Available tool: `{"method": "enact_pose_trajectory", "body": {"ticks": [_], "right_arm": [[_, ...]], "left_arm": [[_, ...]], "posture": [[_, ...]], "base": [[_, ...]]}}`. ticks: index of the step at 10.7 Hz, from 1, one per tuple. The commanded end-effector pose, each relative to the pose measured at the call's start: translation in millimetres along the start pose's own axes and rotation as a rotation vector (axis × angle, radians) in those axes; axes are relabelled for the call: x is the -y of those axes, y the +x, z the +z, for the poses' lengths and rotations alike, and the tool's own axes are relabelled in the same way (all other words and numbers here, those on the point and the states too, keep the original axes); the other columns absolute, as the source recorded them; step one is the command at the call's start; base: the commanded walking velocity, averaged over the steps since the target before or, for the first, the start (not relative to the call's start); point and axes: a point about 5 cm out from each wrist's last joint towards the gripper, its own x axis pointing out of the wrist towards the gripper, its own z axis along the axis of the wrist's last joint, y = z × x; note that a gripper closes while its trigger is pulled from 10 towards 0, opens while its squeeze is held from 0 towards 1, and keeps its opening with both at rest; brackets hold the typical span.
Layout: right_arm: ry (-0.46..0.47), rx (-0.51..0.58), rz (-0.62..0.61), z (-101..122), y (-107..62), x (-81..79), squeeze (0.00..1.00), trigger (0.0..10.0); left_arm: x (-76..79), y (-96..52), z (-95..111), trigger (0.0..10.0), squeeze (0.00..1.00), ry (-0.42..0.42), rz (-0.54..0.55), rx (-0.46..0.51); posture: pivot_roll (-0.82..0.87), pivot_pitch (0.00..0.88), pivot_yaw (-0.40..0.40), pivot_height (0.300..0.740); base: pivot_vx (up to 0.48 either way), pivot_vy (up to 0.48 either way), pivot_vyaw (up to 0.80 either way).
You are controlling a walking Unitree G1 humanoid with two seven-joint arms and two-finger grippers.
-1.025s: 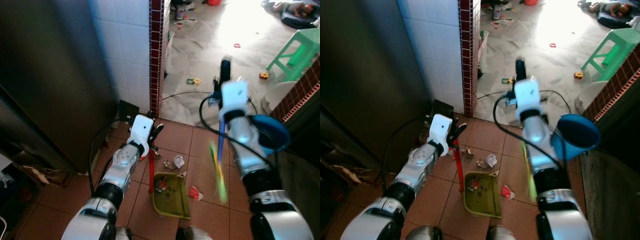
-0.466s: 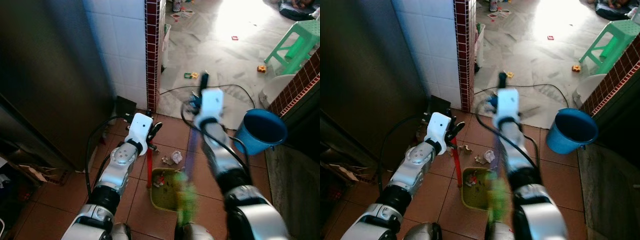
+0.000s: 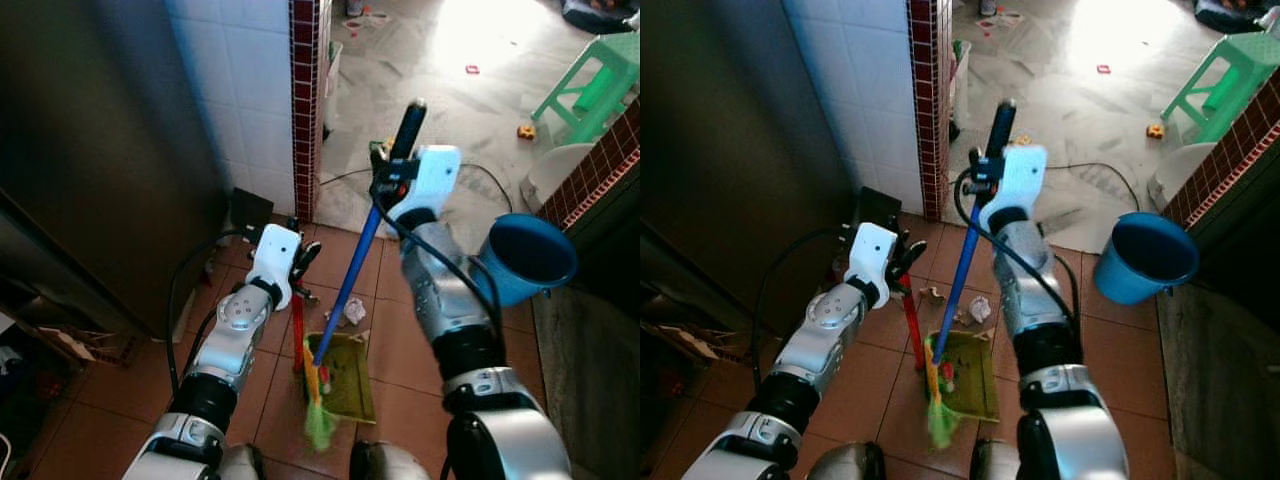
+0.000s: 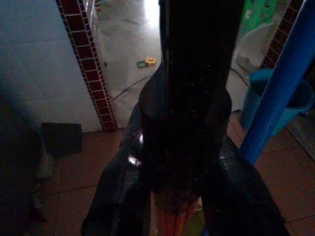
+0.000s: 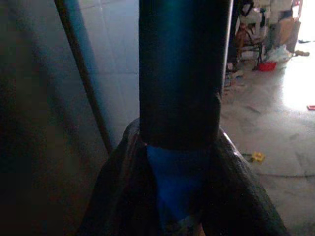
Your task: Sweep floor
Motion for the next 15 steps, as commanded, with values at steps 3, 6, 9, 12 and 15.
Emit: {"method": "enact_pose_trajectory", "body": {"ticks": [3, 6, 9, 12, 15], "right_arm": [[-0.213, 0.19, 0.024, 42, -1.4, 11.2, 0.0, 10.0], [-0.291, 0.172, -0.028, 40, -12.5, 34.6, 0.0, 10.0], [-0.314, 0.105, -0.084, 24, -24.5, 47.9, 0.0, 10.0], [-0.318, 0.051, -0.097, 12, -23.9, 47.6, 0.0, 10.0], [-0.202, -0.04, -0.116, -8, -24.0, 38.3, 0.0, 10.0]], "left_arm": [[-25.9, -11.5, -2, 10.0, 0.0, 0.016, 0.099, 0.004], [-46.3, -29.3, 6, 10.0, 0.0, 0.047, 0.21, 0.035], [-52.4, -46.7, 39, 10.0, 0.0, 0.09, 0.27, 0.195], [-42.1, -42.5, 23, 10.0, 0.0, 0.078, 0.215, 0.106], [-27.8, -28.0, -4, 10.0, 0.0, -0.045, 0.191, 0.0]], "posture": [[0.0, 0.079, 0.02, 0.74], [0.0, 0.061, 0.016, 0.74], [0.02, 0.046, 0.006, 0.74], [0.02, 0.033, 0.01, 0.74], [0.01, 0.047, 0.014, 0.74]], "base": [[0.0, 0.0, 0.0], [0.0, 0.0, 0.0], [0.0, 0.0, 0.0], [0.0, 0.0, 0.0], [0.0, 0.0, 0.0]]}}
